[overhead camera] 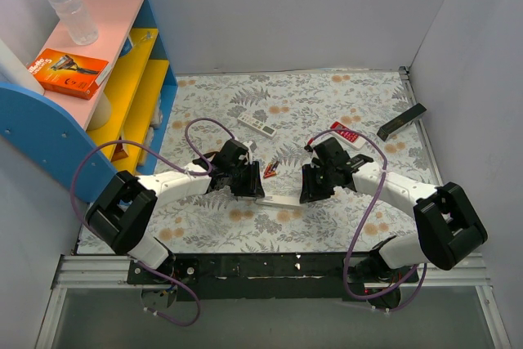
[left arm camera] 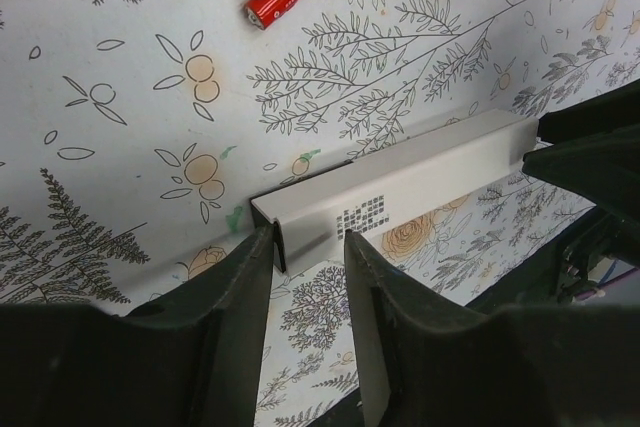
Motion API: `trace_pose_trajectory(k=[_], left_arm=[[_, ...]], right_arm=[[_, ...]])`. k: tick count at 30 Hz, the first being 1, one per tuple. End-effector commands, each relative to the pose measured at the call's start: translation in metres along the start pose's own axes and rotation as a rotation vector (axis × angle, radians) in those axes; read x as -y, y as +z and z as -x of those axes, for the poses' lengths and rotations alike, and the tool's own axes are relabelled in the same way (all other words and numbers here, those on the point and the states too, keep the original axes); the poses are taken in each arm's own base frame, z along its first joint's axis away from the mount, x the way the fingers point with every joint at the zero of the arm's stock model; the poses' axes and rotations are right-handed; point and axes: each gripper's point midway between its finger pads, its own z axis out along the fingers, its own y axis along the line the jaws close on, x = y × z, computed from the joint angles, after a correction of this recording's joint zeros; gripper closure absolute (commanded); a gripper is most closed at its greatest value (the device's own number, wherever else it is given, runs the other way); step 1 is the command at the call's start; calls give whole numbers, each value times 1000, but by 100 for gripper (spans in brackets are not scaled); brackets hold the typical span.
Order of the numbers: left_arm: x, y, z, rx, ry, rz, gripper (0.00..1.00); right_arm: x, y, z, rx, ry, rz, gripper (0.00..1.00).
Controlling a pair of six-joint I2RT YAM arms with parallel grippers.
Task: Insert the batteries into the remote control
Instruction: Load the battery cover into the remote control.
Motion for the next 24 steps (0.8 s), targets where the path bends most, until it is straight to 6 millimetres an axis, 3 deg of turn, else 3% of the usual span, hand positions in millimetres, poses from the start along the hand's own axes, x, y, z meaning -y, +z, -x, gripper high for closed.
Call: trace_pose_trajectory(k=[1,17,24], left_arm=[[-1,1,-7,-28,17,-2,68],[-9,1,-11,-37,19,35,66],[-10,4,-12,-49,20,35,66]], right_arm=[[-8,-6,15,34,-21,18,64],[4,0,4,0,-9,-27,65],[9,5,-4,-34,-4,-42,73]])
